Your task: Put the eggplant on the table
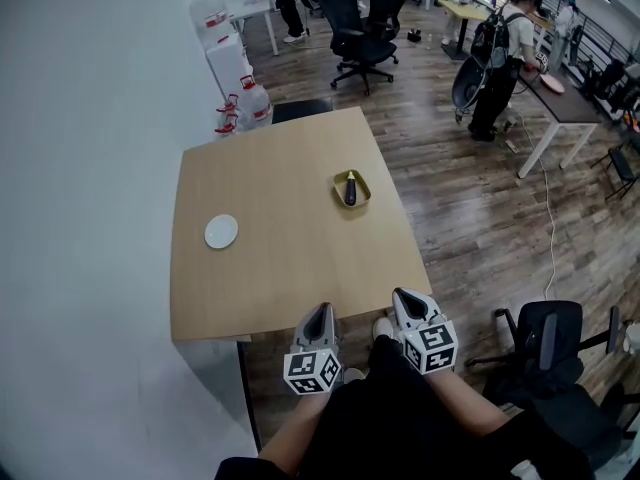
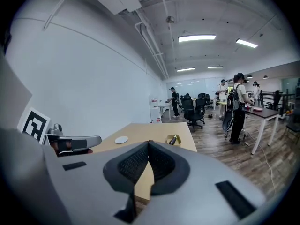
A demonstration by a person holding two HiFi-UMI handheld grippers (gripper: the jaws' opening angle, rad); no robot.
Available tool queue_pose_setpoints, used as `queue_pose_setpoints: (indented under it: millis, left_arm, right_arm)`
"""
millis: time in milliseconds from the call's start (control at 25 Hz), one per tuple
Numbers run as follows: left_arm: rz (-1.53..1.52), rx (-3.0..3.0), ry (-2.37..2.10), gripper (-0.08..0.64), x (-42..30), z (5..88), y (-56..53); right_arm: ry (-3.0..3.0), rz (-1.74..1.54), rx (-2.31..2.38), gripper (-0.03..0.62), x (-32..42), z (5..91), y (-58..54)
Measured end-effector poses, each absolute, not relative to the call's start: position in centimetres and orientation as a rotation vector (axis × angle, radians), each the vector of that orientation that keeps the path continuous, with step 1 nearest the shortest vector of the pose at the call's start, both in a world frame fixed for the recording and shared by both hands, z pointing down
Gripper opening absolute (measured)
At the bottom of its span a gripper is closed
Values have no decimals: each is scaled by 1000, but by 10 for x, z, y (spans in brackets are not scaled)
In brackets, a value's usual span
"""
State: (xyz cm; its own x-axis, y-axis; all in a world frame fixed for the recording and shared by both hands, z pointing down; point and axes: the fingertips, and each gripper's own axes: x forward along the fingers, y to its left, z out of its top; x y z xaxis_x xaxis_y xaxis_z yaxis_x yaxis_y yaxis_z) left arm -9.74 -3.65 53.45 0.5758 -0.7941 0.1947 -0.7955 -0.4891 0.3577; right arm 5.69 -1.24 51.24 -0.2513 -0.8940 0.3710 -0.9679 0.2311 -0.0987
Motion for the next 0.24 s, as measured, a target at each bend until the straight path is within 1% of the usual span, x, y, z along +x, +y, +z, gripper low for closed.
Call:
queue_pose_setpoints:
  millis: [240]
  left_arm:
    - [-13, 2420, -1259, 23, -95, 535, -40]
  right_arm:
    - [-2261, 440, 1747, 60, 54, 519, -12]
